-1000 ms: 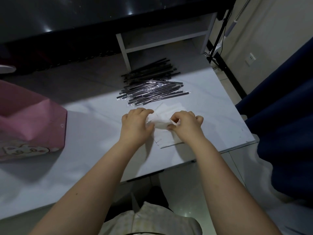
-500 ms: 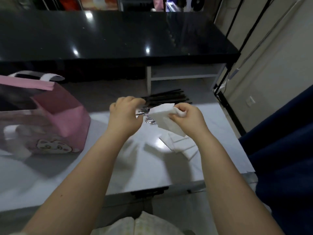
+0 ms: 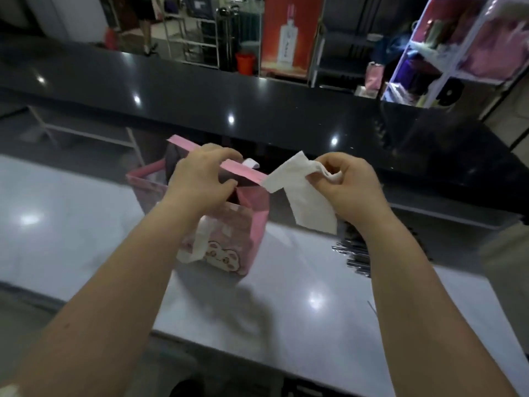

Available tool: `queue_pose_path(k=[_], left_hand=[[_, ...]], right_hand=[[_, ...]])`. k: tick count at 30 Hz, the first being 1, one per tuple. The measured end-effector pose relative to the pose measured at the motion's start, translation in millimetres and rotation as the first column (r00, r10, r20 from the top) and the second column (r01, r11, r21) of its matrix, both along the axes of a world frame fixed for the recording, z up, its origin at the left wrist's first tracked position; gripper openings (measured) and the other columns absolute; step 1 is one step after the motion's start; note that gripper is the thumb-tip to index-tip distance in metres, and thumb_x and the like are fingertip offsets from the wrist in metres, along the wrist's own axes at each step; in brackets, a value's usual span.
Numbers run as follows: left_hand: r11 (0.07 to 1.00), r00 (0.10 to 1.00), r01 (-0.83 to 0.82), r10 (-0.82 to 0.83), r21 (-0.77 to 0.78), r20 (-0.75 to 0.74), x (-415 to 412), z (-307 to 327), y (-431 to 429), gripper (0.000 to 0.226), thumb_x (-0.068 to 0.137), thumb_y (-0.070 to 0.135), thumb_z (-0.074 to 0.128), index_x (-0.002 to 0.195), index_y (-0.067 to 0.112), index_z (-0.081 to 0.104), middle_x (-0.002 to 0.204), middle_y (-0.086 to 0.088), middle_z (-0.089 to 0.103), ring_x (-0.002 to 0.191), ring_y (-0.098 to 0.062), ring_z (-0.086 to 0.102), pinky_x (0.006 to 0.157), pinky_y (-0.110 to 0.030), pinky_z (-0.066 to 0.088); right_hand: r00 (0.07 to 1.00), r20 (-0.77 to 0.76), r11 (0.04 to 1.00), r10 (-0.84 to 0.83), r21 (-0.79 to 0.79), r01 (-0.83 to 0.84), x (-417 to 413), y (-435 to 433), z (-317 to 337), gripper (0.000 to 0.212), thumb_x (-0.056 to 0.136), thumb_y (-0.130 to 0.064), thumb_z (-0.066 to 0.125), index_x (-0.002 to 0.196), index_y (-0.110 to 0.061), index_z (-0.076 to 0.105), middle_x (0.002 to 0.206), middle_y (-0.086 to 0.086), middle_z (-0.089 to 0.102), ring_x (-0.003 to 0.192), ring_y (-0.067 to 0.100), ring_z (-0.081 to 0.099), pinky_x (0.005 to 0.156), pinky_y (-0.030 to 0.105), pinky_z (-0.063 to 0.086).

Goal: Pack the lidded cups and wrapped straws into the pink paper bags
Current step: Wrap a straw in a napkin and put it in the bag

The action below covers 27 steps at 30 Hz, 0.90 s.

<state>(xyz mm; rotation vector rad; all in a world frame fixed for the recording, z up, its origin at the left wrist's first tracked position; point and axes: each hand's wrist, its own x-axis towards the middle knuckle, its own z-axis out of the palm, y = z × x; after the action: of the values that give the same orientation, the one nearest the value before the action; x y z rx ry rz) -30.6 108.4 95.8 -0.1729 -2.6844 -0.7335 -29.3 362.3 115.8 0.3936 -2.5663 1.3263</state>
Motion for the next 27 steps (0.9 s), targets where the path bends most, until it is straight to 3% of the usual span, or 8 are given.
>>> queue_pose_path(k=[6, 10, 14, 16, 18, 21, 24, 27], left_hand=[[1.0, 1.0, 0.006, -0.006, 0.022, 0.011, -22, -15, -82, 0.038, 0.08, 0.021, 0.072, 0.117, 0.025, 0.065, 0.117, 0.005, 0.064, 0.112, -0.018, 0.055, 0.097, -0.041, 0.045], [0.992, 0.987, 0.127, -0.126, -0.005, 0.096, -54, -14, -123, 0.029, 0.079, 0.027, 0.073, 0.108, 0.03, 0.07, 0.108, 0.013, 0.067, 0.105, -0.012, 0.059, 0.093, -0.033, 0.048], [0.957, 0.941, 0.287, -0.275, -0.039, 0.198, -79, -17, -146, 0.05, 0.073, 0.033, 0.075, 0.121, 0.04, 0.062, 0.12, 0.016, 0.063, 0.112, -0.012, 0.056, 0.093, -0.032, 0.046], [0.926, 0.903, 0.378, -0.368, -0.002, 0.22, -88, -18, -151, 0.067, 0.07, 0.035, 0.077, 0.132, 0.042, 0.052, 0.134, 0.017, 0.054, 0.125, -0.011, 0.047, 0.101, -0.04, 0.044], [0.9, 0.87, 0.434, -0.432, 0.046, 0.238, -93, -21, -154, 0.08, 0.069, 0.038, 0.078, 0.141, 0.04, 0.043, 0.147, 0.016, 0.04, 0.138, -0.009, 0.033, 0.109, -0.049, 0.036], [0.883, 0.839, 0.46, -0.467, 0.093, 0.279, -100, -25, -156, 0.093, 0.07, 0.036, 0.078, 0.149, 0.038, 0.028, 0.158, 0.014, 0.021, 0.146, -0.008, 0.013, 0.115, -0.053, 0.026], [0.866, 0.82, 0.497, -0.487, 0.048, 0.299, -107, -27, -157, 0.104, 0.069, 0.041, 0.08, 0.151, 0.04, 0.017, 0.161, 0.015, 0.01, 0.147, -0.007, 0.005, 0.117, -0.052, 0.021], [0.845, 0.801, 0.533, -0.514, 0.025, 0.307, -114, -28, -158, 0.113, 0.065, 0.049, 0.083, 0.152, 0.042, 0.012, 0.161, 0.015, 0.001, 0.148, -0.008, 0.001, 0.118, -0.051, 0.018]], right_hand=[[1.0, -0.025, 1.0, 0.002, -0.019, -0.002, -23, -93, 7, 0.013, 0.088, -0.018, 0.064, 0.082, -0.029, 0.069, 0.079, -0.012, 0.066, 0.07, 0.01, 0.059, 0.056, 0.021, 0.045], [0.999, -0.043, 0.997, -0.021, -0.08, 0.018, -36, -137, 14, 0.014, 0.088, -0.018, 0.064, 0.079, -0.026, 0.068, 0.078, -0.011, 0.066, 0.068, 0.005, 0.059, 0.049, 0.016, 0.045], [0.997, -0.058, 0.989, -0.046, -0.142, 0.037, -45, -173, 17, 0.009, 0.089, -0.024, 0.066, 0.08, -0.025, 0.069, 0.078, -0.012, 0.066, 0.067, -0.001, 0.056, 0.053, 0.013, 0.045], [0.997, -0.04, 0.991, -0.061, -0.122, 0.056, -50, -189, 11, 0.01, 0.089, -0.029, 0.066, 0.08, -0.027, 0.067, 0.077, -0.016, 0.065, 0.068, -0.001, 0.056, 0.055, 0.015, 0.046], [0.996, -0.011, 0.996, -0.087, -0.014, 0.087, -55, -203, 2, 0.008, 0.09, -0.026, 0.066, 0.083, -0.03, 0.067, 0.077, -0.015, 0.064, 0.07, 0.001, 0.058, 0.056, 0.02, 0.049], [0.99, 0.027, 0.953, -0.137, 0.277, 0.124, -66, -214, -15, 0.011, 0.09, -0.019, 0.06, 0.091, -0.029, 0.064, 0.078, -0.009, 0.062, 0.073, 0.009, 0.058, 0.057, 0.027, 0.046], [0.981, 0.053, 0.795, -0.185, 0.594, 0.118, -80, -217, -27, 0.014, 0.089, -0.015, 0.056, 0.097, -0.027, 0.059, 0.08, -0.006, 0.058, 0.074, 0.018, 0.056, 0.05, 0.028, 0.034], [0.978, -0.019, 0.667, -0.209, 0.728, 0.157, -95, -215, -30, 0.011, 0.089, -0.016, 0.056, 0.098, -0.021, 0.059, 0.093, 0.0, 0.061, 0.086, 0.025, 0.058, 0.058, 0.031, 0.034]])
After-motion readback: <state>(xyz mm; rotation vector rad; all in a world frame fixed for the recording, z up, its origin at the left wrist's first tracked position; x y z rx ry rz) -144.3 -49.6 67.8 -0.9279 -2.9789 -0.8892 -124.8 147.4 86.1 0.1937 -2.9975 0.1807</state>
